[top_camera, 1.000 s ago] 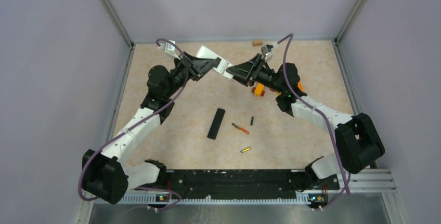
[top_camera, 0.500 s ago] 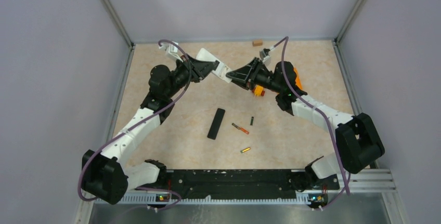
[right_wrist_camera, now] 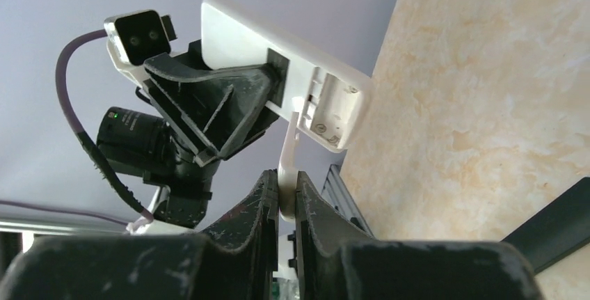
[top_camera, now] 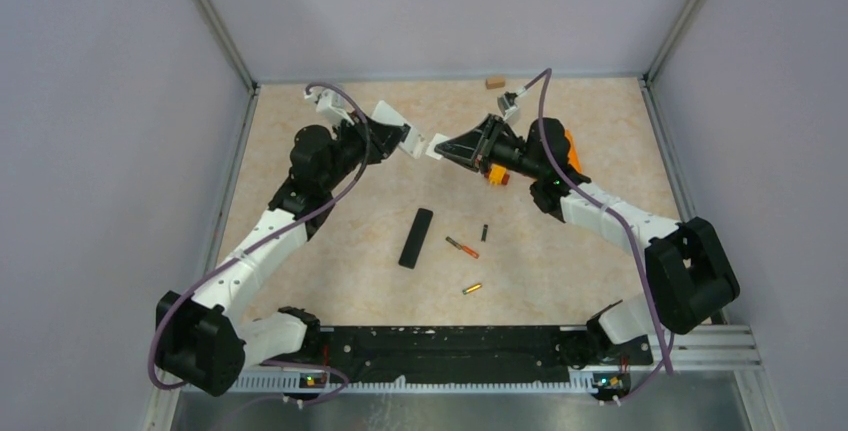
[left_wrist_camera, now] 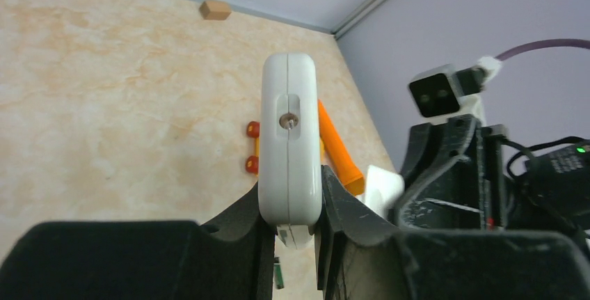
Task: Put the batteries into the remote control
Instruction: Remove the battery cover from the remote control, then place the battery cover at the center of the board, then pick up the battery from the center of the board.
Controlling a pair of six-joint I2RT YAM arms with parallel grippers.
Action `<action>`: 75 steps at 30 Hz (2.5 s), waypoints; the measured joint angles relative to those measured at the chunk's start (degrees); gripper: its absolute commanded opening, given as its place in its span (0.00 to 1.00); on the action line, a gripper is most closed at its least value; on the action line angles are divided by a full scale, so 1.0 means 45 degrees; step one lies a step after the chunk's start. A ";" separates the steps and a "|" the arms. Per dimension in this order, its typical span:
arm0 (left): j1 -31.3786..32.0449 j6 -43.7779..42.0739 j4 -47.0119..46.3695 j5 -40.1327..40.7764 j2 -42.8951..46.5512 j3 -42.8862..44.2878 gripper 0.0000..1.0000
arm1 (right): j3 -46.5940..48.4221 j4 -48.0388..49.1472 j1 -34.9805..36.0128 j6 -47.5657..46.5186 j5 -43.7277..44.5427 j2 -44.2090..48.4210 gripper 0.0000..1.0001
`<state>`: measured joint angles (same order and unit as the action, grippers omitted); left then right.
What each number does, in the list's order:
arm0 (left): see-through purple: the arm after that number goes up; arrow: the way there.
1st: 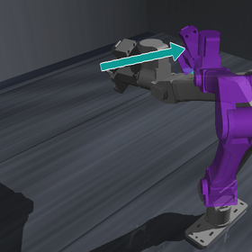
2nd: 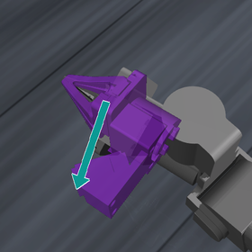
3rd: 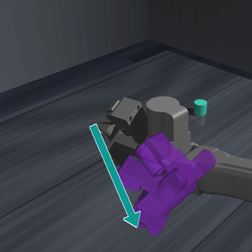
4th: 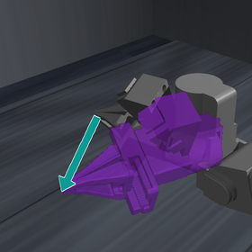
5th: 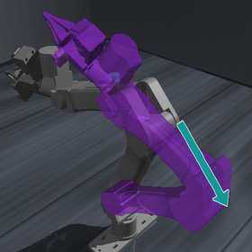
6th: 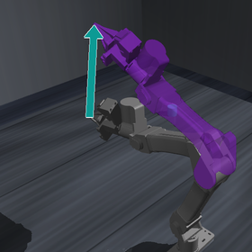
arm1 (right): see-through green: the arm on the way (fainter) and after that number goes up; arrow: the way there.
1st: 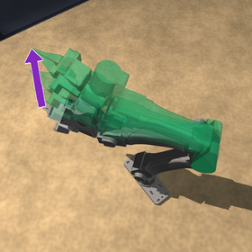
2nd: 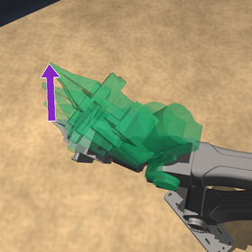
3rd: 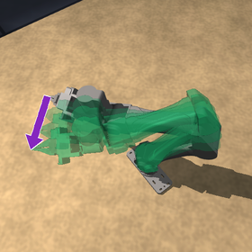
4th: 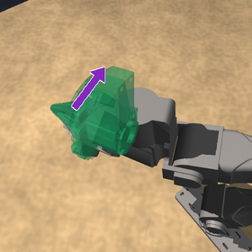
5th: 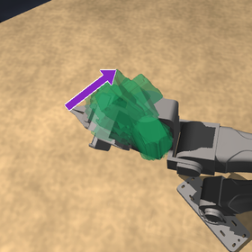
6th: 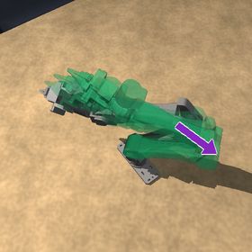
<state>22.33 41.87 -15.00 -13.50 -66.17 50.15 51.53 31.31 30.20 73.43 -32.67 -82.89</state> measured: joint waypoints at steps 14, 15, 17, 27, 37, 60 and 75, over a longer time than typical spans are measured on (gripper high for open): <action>-0.0855 -0.1103 0.3303 0.1933 0.2089 -0.2035 0.00 | 0.0568 -0.0908 0.0000 -0.3881 0.1719 -0.2982 0.00; -0.0962 -0.1151 0.3468 0.1923 0.2429 -0.2157 0.00 | 0.0631 -0.0908 0.0000 -0.4041 0.1778 -0.3259 0.00; -0.1107 -0.1292 0.3672 0.1860 0.2973 -0.2268 0.00 | 0.0850 -0.0952 0.0000 -0.4668 0.1870 -0.4265 0.00; -0.1253 -0.2200 0.4405 0.0714 0.4075 -0.2244 0.00 | 0.1739 -0.1491 0.0000 -0.6237 0.2225 -0.6897 0.28; -0.1263 -0.2492 0.5056 0.0432 0.3784 -0.1632 0.00 | 0.2089 -0.3842 -0.0257 -0.7062 0.3599 -0.6271 0.58; -0.1263 -0.2837 0.5819 0.0772 0.6203 -0.1345 0.00 | -0.0967 -1.0341 0.4954 -1.3046 0.6154 0.1311 0.56; -0.1263 -0.2754 0.6086 0.1656 0.7378 -0.1739 0.00 | -0.0073 -1.1273 0.5673 -1.3872 0.9015 -0.1015 0.48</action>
<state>16.64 29.47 12.38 -6.04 -32.97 42.33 51.20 -19.42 55.72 11.00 7.90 -87.46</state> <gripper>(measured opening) 0.254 0.495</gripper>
